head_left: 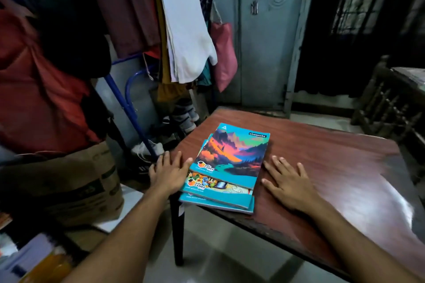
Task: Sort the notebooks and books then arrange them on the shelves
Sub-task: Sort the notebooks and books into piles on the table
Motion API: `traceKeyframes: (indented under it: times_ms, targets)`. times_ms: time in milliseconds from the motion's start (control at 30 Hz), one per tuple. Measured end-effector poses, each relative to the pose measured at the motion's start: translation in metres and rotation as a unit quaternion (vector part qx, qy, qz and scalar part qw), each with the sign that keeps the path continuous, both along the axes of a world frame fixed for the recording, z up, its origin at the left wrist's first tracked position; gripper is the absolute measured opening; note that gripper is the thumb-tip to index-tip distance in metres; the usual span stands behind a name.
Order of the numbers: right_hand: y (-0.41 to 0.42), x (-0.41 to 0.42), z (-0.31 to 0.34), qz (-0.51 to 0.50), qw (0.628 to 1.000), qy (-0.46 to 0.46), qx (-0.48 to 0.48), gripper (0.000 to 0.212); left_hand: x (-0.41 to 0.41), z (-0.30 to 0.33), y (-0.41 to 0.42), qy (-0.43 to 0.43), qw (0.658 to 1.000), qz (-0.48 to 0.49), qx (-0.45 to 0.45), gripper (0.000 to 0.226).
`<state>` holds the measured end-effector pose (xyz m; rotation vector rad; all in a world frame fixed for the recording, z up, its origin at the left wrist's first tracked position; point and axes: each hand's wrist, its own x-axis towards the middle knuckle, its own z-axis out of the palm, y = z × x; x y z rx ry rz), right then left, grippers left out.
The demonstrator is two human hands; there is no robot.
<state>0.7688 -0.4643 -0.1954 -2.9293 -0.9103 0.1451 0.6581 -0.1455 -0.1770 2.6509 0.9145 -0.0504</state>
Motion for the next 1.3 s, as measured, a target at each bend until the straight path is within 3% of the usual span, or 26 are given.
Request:
traceKeyframes:
  times_ms: [67, 233, 567, 900, 1033, 1100, 1167, 1233, 1300]
  targets:
    - [0.0, -0.001, 0.0, -0.002, 1.0, 0.001, -0.017, 0.067, -0.006, -0.004, -0.003, 0.01, 1.0, -0.001, 0.017, 0.066]
    - [-0.01, -0.03, 0.004, 0.005, 1.0, 0.016, -0.023, 0.064, -0.046, 0.001, -0.015, 0.027, 0.998, 0.008, 0.055, 0.066]
    - [-0.025, -0.13, 0.008, 0.032, 0.999, 0.036, -0.008, 0.064, -0.17, 0.003, -0.043, 0.044, 0.998, 0.038, 0.025, 0.067]
    - [-0.048, -0.201, 0.007, 0.042, 0.999, 0.029, -0.006, 0.065, -0.24, 0.006, -0.064, 0.076, 0.996, 0.033, 0.033, 0.068]
    - [-0.049, -0.202, 0.006, 0.037, 0.999, 0.022, 0.003, 0.065, -0.25, 0.016, -0.083, -0.069, 0.997, -0.002, -0.033, 0.061]
    - [-0.05, -0.197, 0.006, 0.032, 0.999, 0.038, 0.021, 0.07, -0.259, 0.016, -0.097, -0.08, 0.984, -0.124, -0.096, 0.087]
    - [-0.049, -0.193, 0.01, 0.038, 0.99, 0.079, 0.114, 0.08, -0.269, 0.01, -0.105, -0.011, 0.975, -0.187, -0.121, 0.12]
    - [-0.043, -0.202, 0.015, 0.093, 0.966, 0.129, 0.202, 0.088, -0.273, 0.006, -0.101, 0.015, 0.976, -0.192, -0.098, 0.124]
    - [-0.028, -0.216, 0.013, 0.158, 0.963, 0.129, 0.177, 0.095, -0.265, 0.004, -0.093, 0.012, 0.975, -0.205, -0.085, 0.121]
